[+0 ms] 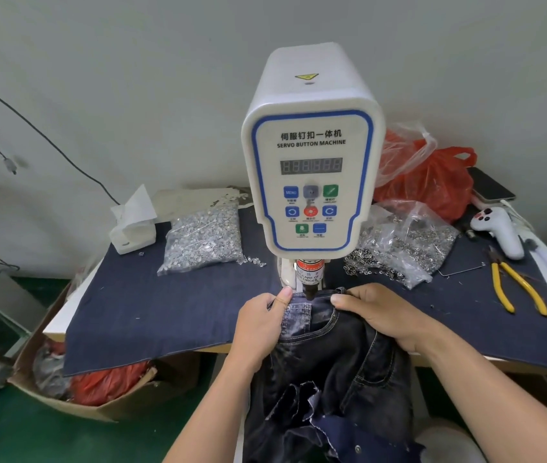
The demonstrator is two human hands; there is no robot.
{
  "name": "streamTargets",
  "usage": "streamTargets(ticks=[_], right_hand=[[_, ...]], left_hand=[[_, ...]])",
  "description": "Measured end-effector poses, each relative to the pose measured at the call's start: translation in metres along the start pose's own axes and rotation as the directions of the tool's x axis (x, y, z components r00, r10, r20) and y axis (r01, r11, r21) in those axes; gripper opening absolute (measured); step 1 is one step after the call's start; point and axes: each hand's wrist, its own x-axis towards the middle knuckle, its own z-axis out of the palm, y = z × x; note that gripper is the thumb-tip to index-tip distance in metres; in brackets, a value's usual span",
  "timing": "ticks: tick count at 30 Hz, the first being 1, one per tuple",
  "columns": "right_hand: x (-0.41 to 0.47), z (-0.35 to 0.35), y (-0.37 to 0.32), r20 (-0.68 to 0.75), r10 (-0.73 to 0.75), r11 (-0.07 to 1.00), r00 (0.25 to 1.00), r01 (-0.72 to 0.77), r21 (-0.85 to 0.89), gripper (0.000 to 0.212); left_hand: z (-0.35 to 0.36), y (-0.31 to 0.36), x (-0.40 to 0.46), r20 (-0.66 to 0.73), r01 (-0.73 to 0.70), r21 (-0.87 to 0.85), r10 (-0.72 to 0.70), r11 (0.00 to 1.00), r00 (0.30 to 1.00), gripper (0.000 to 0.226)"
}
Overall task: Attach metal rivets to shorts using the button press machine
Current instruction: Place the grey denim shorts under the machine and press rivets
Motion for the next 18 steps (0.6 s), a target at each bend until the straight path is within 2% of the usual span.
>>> streamTargets(ticks=[8,11,15,18], right_hand=[[0.0040,0.0004,-0.0001,-0.020,0.020,0.999,1.000,-0.020,0.025,0.066],[0.0038,0.0013,-0.0013,-0.032,0.029,1.000,0.999,-0.028,0.011,0.074],[0.0053,0.0013,0.0006,-0.038,0.028,1.000,0.999,-0.028,0.007,0.070],[0.0063,0.0017,0.0013,-0.049,0.033,0.999,0.998,-0.032,0.006,0.076]], left_hand=[[0.0006,0.0007,0.0004,0.008,0.032,-0.039,-0.031,0.999,0.999,0.058],[-0.0003,0.0014,-0.0003,0.020,0.039,-0.058,-0.037,0.998,0.999,0.059],[-0.0021,0.0016,0.0004,0.035,0.046,-0.053,-0.045,0.998,0.998,0.059],[-0.0024,0.0014,0.0002,0.042,0.047,-0.055,-0.045,0.997,0.998,0.059]])
